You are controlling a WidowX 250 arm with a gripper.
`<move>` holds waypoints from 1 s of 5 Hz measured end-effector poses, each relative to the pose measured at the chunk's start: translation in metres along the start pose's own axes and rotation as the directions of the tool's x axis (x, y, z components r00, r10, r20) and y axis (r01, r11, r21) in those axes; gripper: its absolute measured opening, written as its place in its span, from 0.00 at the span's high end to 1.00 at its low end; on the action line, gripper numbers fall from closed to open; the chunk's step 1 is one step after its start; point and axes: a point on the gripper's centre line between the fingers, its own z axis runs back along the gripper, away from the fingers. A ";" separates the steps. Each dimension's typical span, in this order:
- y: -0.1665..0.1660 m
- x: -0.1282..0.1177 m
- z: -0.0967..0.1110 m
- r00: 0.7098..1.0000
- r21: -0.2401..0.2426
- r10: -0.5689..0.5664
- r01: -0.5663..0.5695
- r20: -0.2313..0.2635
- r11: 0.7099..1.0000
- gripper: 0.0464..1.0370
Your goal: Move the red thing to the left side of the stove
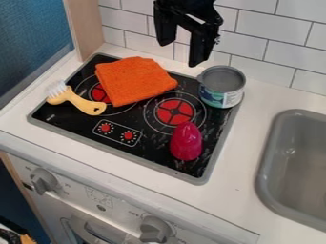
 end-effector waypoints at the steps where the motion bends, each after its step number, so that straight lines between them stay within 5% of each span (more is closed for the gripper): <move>1: -0.002 -0.001 -0.008 1.000 -0.009 -0.001 0.001 -0.023 1.000 0.03; 5: -0.036 -0.022 0.001 0.997 -0.057 -0.076 0.075 -0.012 0.996 0.03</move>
